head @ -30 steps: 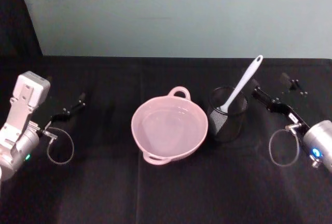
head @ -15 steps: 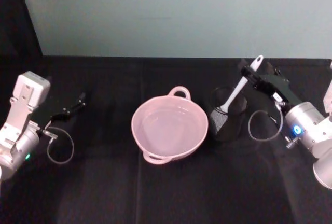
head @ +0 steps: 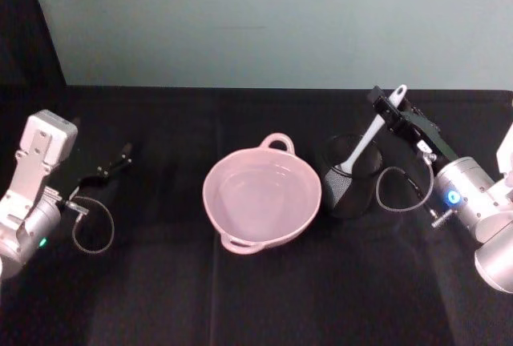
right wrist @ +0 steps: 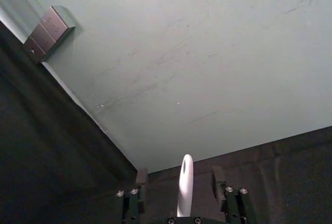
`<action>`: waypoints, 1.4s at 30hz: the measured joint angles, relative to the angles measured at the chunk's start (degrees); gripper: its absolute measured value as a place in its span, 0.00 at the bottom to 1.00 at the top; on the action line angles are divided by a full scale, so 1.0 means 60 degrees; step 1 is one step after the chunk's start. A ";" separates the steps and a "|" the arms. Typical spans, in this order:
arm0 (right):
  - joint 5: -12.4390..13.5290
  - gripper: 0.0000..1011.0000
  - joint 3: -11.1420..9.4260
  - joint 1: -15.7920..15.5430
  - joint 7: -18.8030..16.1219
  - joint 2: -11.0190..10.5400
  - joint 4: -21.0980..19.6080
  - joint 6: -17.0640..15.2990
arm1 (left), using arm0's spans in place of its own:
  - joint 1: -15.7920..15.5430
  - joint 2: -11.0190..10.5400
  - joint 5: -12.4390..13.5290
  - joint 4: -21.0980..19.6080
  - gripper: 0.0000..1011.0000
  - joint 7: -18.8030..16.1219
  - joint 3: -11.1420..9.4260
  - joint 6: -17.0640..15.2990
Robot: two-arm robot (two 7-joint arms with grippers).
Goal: Use the one hand to pick up the spoon and stir the clear water in the bowl.
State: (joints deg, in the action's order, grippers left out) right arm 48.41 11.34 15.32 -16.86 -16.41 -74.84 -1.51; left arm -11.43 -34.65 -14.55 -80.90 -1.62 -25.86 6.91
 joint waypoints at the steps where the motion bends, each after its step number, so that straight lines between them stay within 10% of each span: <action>1: 0.0032 0.76 -0.0003 0.0000 -0.0005 -0.0001 0.0005 -0.0020 | 0.0000 0.0000 0.0000 0.0000 1.00 0.0000 0.0000 0.0000; 21: 0.0207 0.12 0.0159 0.0090 -0.0080 -0.0188 0.0031 -0.0115 | 0.0000 0.0000 0.0000 0.0000 1.00 0.0000 0.0000 0.0000; 32: -0.0016 0.11 0.0289 -0.0050 -0.0065 -0.0473 -0.0692 -0.0007 | 0.0000 0.0000 0.0001 0.0000 1.00 0.0000 0.0000 0.0000; 42: -0.1442 0.11 0.0636 -0.0178 0.0256 -0.1082 -0.2005 0.0173 | 0.0000 0.0000 0.0000 0.0000 1.00 0.0000 0.0001 0.0000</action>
State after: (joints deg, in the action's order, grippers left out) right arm 39.76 15.15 14.26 -15.32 -22.91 -86.86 -0.48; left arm -11.43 -34.65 -14.55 -80.90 -1.62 -25.86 6.90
